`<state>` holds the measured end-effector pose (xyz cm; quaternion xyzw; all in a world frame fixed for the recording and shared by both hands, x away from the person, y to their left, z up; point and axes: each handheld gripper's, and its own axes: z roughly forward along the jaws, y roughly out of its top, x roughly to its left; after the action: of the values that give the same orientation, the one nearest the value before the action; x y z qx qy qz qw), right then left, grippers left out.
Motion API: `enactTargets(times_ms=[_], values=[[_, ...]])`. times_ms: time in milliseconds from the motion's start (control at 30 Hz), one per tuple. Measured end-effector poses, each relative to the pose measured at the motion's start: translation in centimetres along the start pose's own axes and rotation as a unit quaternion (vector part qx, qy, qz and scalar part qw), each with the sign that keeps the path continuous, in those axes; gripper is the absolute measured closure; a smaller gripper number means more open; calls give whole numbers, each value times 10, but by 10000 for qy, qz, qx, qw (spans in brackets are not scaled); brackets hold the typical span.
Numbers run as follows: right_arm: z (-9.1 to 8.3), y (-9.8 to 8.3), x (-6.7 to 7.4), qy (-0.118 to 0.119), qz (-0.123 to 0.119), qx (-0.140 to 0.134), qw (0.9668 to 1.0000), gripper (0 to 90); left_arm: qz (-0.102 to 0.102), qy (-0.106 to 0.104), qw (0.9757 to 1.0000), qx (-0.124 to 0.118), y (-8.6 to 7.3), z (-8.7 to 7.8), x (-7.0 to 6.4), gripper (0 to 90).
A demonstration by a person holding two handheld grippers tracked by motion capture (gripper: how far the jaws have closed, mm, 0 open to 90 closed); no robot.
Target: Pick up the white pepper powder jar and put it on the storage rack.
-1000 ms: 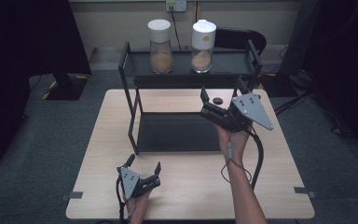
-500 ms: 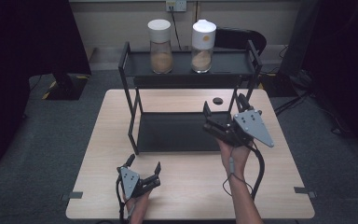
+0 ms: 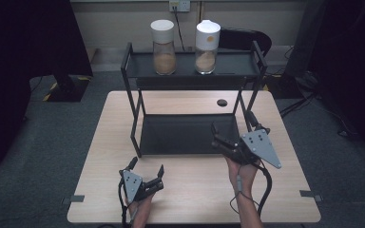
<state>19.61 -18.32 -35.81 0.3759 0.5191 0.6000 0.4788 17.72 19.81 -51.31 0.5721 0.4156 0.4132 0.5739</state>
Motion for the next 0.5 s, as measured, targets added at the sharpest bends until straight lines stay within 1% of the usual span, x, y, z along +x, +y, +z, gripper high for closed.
enactTargets(times_ms=[267,433,500], values=[[-14,-18,4,-62,-48,62,9999,0,2,1,10000,0,0,0,0,27],[-21,-32,5,-56,1,142,9999,0,4,0,10000,-1,0,0,0,27],[-23,-36,5,-61,-14,177,9998,0,2,1,10000,0,0,0,0,27]])
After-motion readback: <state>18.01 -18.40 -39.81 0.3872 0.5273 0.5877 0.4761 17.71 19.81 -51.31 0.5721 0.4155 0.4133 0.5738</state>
